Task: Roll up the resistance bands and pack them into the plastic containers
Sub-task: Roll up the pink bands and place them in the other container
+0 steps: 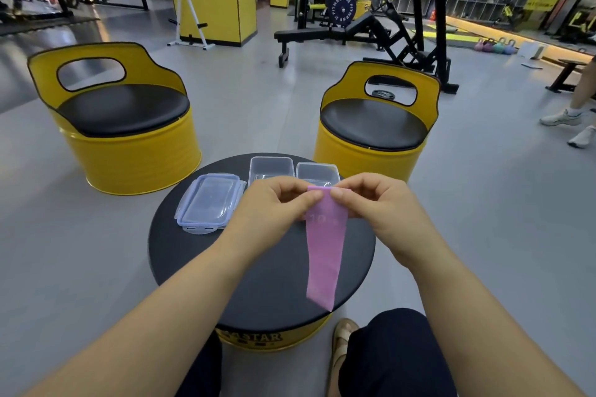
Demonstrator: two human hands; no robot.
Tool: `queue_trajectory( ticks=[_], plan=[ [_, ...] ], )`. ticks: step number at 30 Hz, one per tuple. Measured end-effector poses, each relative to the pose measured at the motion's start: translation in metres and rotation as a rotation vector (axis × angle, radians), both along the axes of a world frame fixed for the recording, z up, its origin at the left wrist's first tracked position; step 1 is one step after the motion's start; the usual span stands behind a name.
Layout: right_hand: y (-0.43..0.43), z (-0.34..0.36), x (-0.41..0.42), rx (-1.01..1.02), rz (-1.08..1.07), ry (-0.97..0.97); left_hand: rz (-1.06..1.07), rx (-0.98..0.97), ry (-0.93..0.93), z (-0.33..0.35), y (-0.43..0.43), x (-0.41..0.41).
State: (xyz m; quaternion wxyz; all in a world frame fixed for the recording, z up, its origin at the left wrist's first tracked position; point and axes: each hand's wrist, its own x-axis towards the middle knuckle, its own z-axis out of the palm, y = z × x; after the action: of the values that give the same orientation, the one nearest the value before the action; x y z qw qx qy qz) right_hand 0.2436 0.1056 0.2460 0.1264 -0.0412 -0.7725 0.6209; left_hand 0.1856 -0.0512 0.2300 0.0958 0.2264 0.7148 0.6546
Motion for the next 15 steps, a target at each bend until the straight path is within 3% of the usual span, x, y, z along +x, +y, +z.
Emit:
queue_trajectory(
  ticks=[15],
  plan=[
    [0.0007, 0.0022, 0.0037, 0.078, -0.042, 0.062, 0.026, 0.025, 0.119, 0.0053, 0.0002, 0.003]
  ],
)
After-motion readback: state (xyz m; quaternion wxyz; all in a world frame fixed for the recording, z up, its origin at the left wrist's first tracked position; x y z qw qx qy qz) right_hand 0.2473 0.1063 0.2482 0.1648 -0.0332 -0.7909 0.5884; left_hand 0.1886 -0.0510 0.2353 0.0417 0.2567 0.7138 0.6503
